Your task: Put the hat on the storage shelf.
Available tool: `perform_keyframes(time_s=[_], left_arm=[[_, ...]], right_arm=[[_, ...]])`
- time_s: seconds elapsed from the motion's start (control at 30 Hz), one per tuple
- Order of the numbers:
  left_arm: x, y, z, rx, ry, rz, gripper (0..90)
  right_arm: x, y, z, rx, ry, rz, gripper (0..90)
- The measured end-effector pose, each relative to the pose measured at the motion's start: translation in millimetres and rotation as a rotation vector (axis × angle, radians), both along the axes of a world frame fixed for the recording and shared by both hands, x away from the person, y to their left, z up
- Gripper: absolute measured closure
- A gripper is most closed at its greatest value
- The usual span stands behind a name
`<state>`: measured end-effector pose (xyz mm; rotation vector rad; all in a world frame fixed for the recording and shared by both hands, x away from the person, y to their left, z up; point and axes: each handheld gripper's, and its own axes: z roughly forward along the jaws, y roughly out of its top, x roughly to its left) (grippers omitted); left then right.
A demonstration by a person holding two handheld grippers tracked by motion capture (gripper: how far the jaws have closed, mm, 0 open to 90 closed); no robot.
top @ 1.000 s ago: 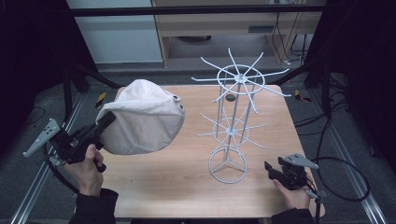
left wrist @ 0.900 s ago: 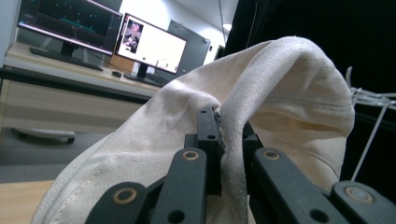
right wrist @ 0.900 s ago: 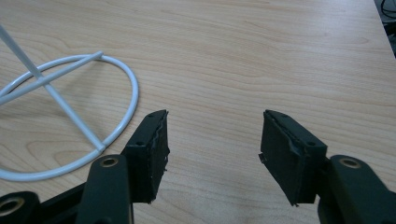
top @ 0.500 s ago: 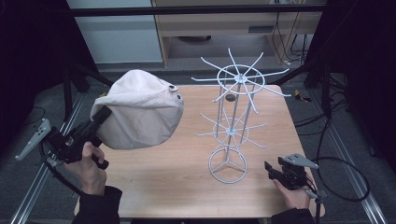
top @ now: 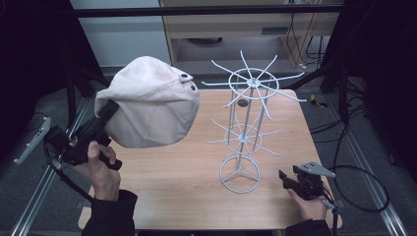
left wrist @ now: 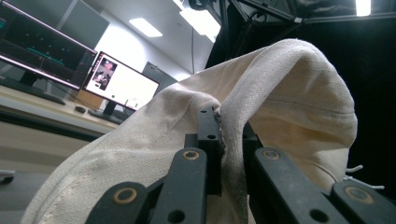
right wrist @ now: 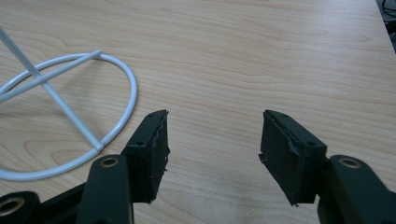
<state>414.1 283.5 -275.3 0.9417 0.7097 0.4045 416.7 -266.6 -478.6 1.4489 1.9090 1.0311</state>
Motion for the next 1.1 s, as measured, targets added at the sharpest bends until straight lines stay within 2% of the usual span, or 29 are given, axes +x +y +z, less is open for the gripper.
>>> perform_keyframes(time_s=[0.17, 0.3, 0.47, 0.8, 1.1], left_arm=[[1.6, -8.0, 7.5, -0.03, -0.014, -0.018, 86.1], [3.6, -17.4, 12.3, -0.029, -0.022, -0.026, 86.1], [10.2, -28.9, 13.3, -0.045, -0.013, -0.046, 86.1], [21.9, -52.5, 12.2, -0.02, 0.0, -0.067, 86.1], [30.2, -66.3, 1.7, 0.005, 0.031, -0.08, 86.1]], right_arm=[[-0.1, 0.0, 0.1, 0.005, 0.001, -0.002, 41.8], [0.0, 0.0, 0.1, 0.004, -0.001, -0.001, 41.7], [0.0, 0.0, 0.2, 0.006, 0.0, 0.0, 41.7], [0.2, -0.6, 0.1, 0.009, -0.002, 0.002, 41.8], [0.2, -0.5, 0.1, 0.009, -0.002, 0.003, 41.8]])
